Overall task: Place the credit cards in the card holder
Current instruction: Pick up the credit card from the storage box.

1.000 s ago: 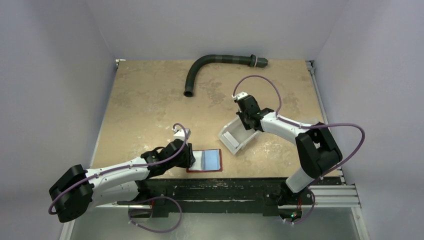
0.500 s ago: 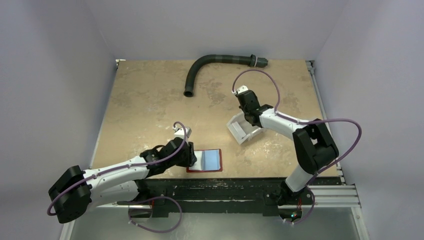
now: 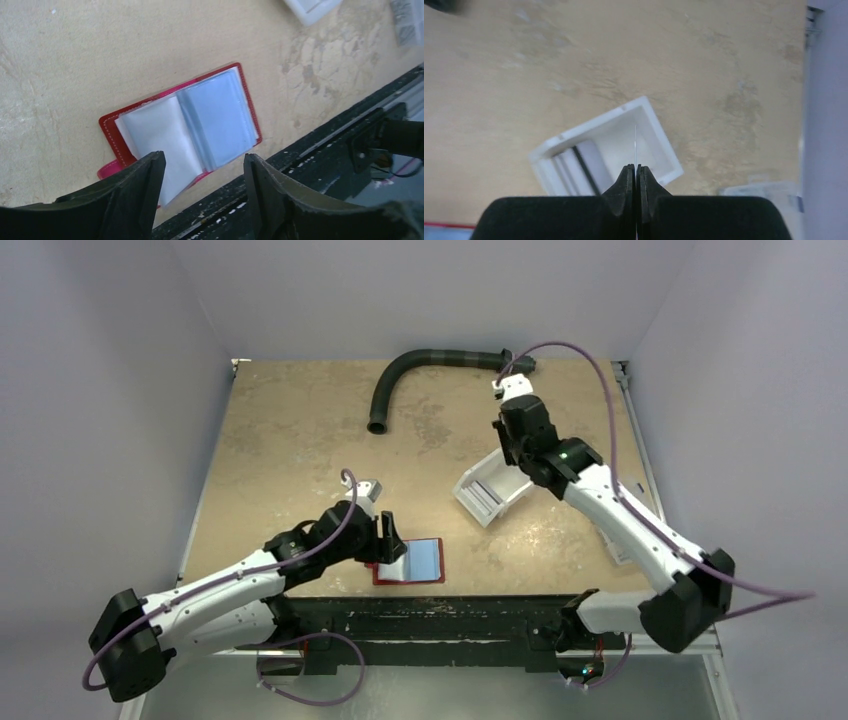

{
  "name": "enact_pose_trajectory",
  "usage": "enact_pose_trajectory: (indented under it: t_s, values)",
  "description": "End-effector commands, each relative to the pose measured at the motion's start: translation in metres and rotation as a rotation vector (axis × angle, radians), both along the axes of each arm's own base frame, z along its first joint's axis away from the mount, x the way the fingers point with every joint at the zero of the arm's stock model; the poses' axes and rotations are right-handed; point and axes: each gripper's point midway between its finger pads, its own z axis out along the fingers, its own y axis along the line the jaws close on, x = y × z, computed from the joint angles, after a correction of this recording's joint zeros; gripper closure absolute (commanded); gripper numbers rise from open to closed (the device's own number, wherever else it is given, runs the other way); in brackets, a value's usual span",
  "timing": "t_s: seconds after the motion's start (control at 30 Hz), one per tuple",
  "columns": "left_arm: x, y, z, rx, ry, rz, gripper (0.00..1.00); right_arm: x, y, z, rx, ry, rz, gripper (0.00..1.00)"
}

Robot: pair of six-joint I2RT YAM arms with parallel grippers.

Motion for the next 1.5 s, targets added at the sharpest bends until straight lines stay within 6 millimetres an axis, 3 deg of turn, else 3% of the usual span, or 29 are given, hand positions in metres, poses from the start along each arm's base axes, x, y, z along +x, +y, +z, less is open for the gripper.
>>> enact_pose_trajectory:
  t_s: [0.0,0.1,0.2,0.23,0.33,0.53,0.8,0.97,1.3,1.4,1.47]
  values:
    - [0.003,-0.02,0.063,-0.148,-0.065,-0.059,0.35,-0.045,0.058,0.023,0.412,0.117,0.136,1.0]
    - [-0.005,-0.033,0.1,-0.273,-0.087,-0.12,0.3,-0.083,0.109,0.043,0.724,0.21,0.333,1.0]
    - [-0.016,-0.045,0.14,-0.44,-0.115,-0.168,0.27,-0.116,0.141,0.075,1.027,0.194,0.51,1.0]
    - [-0.019,-0.048,0.152,-0.493,-0.125,-0.183,0.27,-0.125,0.146,0.088,1.122,0.172,0.564,1.0]
    - [-0.022,-0.045,0.178,-0.607,-0.166,-0.166,0.28,-0.147,0.152,0.096,1.333,0.188,0.616,1.0]
    - [-0.028,-0.046,0.208,-0.841,-0.192,-0.156,0.29,-0.164,0.156,0.114,1.541,0.16,0.653,1.0]
    - [-0.029,-0.058,0.217,-0.977,-0.169,-0.192,0.35,-0.169,0.155,0.132,1.68,0.083,0.66,1.0]
    - [-0.029,-0.063,0.214,-1.021,-0.15,-0.204,0.52,-0.167,0.159,0.129,1.695,0.075,0.64,1.0]
    - [-0.022,-0.066,0.205,-0.996,-0.14,-0.176,0.63,-0.168,0.17,0.109,1.684,0.094,0.6,1.0]
    - [-0.017,-0.069,0.2,-0.955,-0.146,-0.167,0.76,-0.171,0.177,0.099,1.664,0.115,0.592,1.0]
    - [-0.014,-0.07,0.196,-0.895,-0.158,-0.165,0.95,-0.171,0.178,0.09,1.642,0.128,0.572,1.0]
